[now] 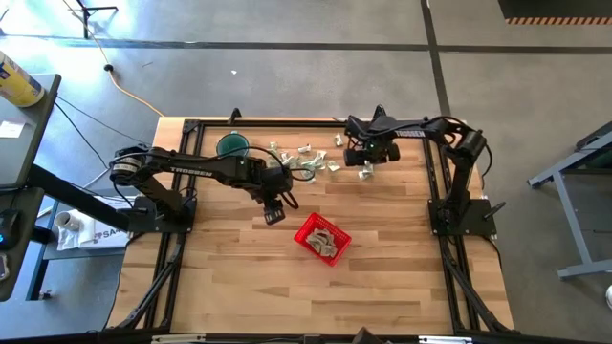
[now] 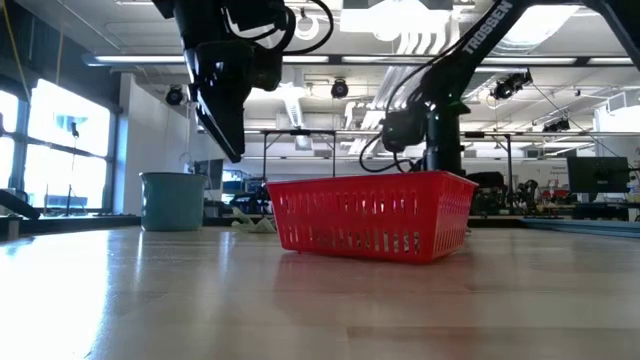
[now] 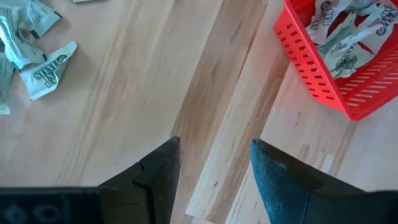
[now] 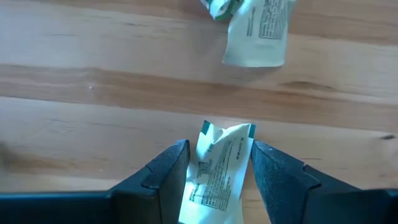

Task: Pick and place Stevia / Truvia into bins
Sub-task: Put the light green stevia packet into the bin

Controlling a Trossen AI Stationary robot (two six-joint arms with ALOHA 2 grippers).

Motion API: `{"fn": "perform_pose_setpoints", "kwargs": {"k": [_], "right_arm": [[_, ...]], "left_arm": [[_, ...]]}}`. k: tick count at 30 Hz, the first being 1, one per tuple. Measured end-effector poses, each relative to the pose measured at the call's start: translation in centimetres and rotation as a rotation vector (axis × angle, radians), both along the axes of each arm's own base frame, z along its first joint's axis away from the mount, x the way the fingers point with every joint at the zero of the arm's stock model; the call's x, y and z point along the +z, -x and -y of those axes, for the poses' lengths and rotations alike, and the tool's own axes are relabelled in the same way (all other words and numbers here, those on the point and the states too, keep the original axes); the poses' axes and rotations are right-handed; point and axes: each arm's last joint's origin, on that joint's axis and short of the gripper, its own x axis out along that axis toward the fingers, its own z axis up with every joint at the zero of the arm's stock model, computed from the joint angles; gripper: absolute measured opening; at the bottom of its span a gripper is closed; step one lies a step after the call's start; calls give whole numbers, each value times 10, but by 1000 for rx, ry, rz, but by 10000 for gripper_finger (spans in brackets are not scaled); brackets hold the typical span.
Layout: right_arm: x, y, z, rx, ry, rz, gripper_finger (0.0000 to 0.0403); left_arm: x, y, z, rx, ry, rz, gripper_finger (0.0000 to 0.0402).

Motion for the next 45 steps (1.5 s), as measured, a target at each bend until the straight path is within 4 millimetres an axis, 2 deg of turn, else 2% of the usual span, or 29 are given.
{"fn": "perform_pose_setpoints", "kwargs": {"k": [4,7,15,17,21,24,27,32,36,39,42,45], "right_arm": [[0,-2,-3,13,15,-14,162],[0,-2,-4,35,9,-24,139],[0,-4,-6,78,6,-17,22],[1,-5,-8,107,9,-19,8],[12,-11,-18,154,5,-11,12],[38,-24,-30,218,51,92,5],[64,-37,-54,333,43,193,6],[95,-59,-115,606,-52,371,3],[98,-76,-174,809,-132,473,8],[97,-82,-208,884,-136,502,13],[93,-84,-226,885,-79,475,19],[92,-88,-234,907,-74,498,35]], "left_arm": [[0,0,0,0,0,-2,227],[0,0,0,0,0,-2,227],[0,1,0,-24,-8,-10,227],[0,1,0,-24,-8,-15,227],[-1,4,0,-29,-7,-43,227],[-5,6,0,-47,-12,-60,227],[-9,9,1,-60,-14,-86,227],[-13,11,1,-80,-17,-104,227],[-14,11,1,-114,-27,-108,227],[-14,11,1,-140,-35,-111,227],[-14,12,1,-168,-42,-116,227],[-14,12,1,-194,-50,-123,227]]}}
